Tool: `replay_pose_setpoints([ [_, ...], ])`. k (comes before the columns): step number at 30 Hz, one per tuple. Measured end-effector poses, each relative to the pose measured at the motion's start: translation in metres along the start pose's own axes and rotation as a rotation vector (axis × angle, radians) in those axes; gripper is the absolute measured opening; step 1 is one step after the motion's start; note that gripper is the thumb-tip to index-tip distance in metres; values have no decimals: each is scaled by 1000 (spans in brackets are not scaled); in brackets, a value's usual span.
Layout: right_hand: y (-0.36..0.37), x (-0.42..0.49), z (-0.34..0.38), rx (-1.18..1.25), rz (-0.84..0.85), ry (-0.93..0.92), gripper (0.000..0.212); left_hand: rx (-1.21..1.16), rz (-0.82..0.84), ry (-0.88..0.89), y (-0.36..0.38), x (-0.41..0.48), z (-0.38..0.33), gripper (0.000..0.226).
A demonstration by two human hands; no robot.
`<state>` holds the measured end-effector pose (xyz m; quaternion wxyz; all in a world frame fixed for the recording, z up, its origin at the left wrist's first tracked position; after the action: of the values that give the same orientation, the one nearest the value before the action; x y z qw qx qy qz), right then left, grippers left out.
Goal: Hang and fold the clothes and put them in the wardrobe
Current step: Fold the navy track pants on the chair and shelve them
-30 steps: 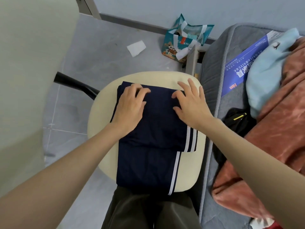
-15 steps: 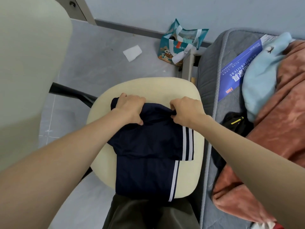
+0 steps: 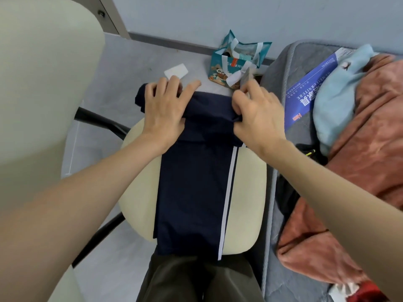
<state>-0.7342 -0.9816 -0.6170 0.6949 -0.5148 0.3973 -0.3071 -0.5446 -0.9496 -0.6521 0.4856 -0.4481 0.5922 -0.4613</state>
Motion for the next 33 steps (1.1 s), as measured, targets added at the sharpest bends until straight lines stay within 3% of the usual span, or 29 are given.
replay_pose_setpoints([
  [4,24,-46,22,28,61,-118,19,-7,104,-18,18,-55,-3,85],
  [8,69,-90,35,-61,387,-124,22,-35,359,-52,46,-107,-14,108],
  [11,94,-112,39,-76,573,-97,26,-38,535,-69,67,-133,-26,108],
  [16,95,-119,46,-160,812,-16,37,-33,490,-153,73,-145,-42,97],
  [18,82,-112,51,-91,756,15,30,-167,433,-189,66,-141,-48,89],
  [20,70,-103,53,-10,508,29,25,-300,301,-178,59,-132,-50,77],
  [22,70,-95,54,23,221,40,36,-343,218,-155,58,-121,-53,73],
  [23,74,-91,53,54,168,58,47,-341,233,-154,62,-115,-53,73],
  [26,105,-89,47,39,302,83,67,-252,381,-178,85,-105,-51,69],
  [33,146,-92,24,-112,404,21,76,-269,591,-195,121,-107,-24,74],
])
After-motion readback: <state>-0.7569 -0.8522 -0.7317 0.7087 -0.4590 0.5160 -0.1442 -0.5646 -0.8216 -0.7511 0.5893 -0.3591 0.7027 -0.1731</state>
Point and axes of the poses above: each hand's wrist, its own x-axis towards the middle knuckle, its own y-axis out of the palm, z = x × y, the point moved 1 cm from there along x, towards the middle knuckle, and after that the axes turned 15 degrees about z, right-handed, at the moved point
